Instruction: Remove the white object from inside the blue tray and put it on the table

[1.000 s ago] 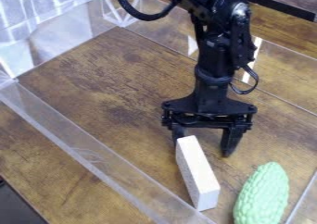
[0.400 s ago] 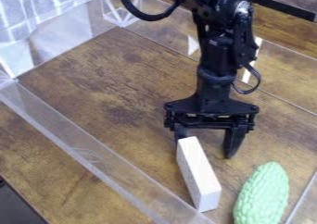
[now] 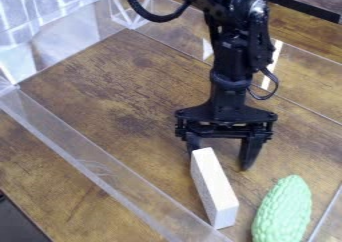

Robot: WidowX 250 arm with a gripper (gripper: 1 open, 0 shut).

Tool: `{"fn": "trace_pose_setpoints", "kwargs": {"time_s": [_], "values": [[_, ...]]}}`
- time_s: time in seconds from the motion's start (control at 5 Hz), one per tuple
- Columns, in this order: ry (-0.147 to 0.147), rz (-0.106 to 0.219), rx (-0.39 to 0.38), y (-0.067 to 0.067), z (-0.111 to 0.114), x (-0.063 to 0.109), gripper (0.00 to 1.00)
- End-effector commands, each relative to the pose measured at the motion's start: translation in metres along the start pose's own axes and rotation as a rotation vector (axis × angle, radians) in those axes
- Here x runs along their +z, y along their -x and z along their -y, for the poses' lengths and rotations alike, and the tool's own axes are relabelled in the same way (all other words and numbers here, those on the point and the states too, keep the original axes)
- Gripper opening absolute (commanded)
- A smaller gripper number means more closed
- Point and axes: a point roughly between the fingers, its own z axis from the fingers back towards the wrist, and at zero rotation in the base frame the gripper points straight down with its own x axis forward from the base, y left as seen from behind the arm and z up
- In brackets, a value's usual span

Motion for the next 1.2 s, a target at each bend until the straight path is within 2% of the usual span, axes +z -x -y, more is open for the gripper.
{"fn": "trace_pose_setpoints", "kwargs": {"time_s": [0.0,0.8,1.0], "values": [[0.026,0.030,0.020,-0.009,-0.006,0.013,1.00],[0.049,0.051,0.032,-0.023,-0.007,0.026,1.00],[0.051,0.050,0.025,-0.022,-0.004,0.028,1.00]]}}
